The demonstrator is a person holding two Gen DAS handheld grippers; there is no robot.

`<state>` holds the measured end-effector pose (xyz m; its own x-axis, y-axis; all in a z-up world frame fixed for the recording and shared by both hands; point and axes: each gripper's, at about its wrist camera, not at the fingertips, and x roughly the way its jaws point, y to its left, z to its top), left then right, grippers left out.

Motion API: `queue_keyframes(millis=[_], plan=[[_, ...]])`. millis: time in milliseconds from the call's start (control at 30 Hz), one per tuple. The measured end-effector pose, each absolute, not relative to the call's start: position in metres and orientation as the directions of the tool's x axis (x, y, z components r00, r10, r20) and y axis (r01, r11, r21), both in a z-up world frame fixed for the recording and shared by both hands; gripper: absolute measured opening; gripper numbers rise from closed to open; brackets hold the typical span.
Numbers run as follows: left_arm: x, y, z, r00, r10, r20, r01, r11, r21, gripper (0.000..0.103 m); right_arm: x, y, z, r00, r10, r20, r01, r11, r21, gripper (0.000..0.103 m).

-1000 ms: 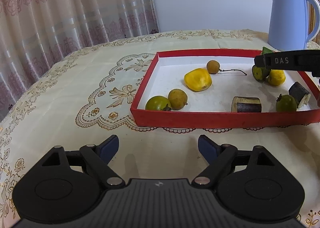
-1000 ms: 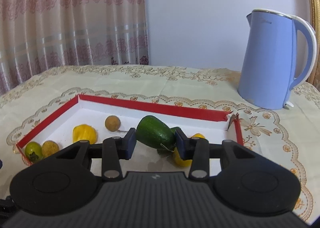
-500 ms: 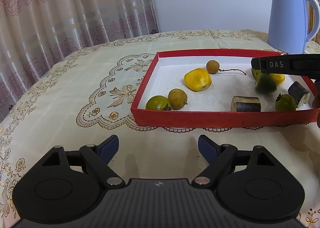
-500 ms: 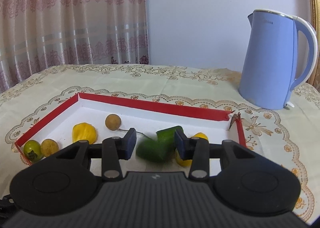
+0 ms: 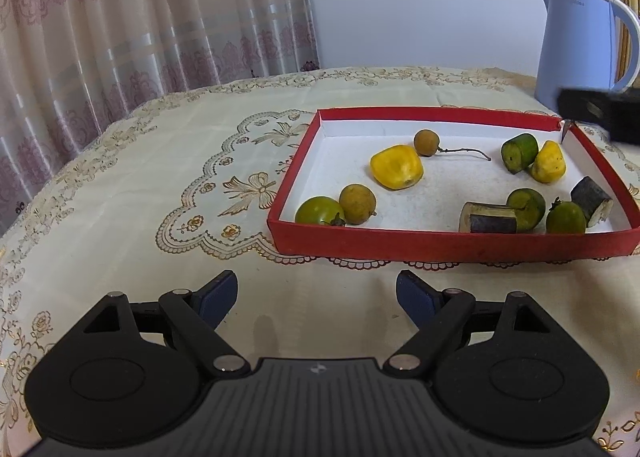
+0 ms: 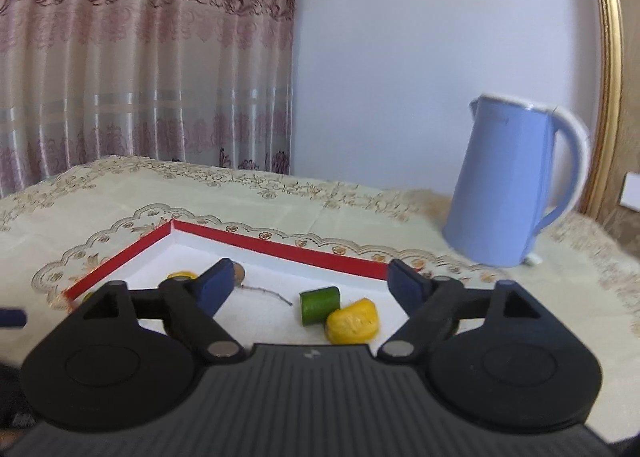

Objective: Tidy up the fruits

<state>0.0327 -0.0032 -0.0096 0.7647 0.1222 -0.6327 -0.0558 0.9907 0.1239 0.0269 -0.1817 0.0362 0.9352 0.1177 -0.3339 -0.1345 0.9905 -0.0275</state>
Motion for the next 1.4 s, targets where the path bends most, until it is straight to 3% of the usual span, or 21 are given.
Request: queue_keyframes(millis=[467,1167,1400], plan=[[0.031,-0.009,-0.01,0.765,0.107,-0.635,-0.046,0.993,0.113,0.087,-0.04,-0.196,-0.002,0.91,0.043,-0.412,-0.067,0.997,-0.043,0.103],[0.035,-0.01,-0.005,0.788,0.094,-0.608,-0.053,0.995,0.084,0.093,-0.05,-0.193,-0.009,0.895,0.066,-0.44,-0.082,0.996,-0.017,0.103],[0.034,-0.017,-0.007,0.802,0.153,-0.578,-0.067,0.984,0.167,0.097,-0.049,-0.193,-0.013,0.883,0.073,-0.463,-0.081,0.997,0.002,0.103]])
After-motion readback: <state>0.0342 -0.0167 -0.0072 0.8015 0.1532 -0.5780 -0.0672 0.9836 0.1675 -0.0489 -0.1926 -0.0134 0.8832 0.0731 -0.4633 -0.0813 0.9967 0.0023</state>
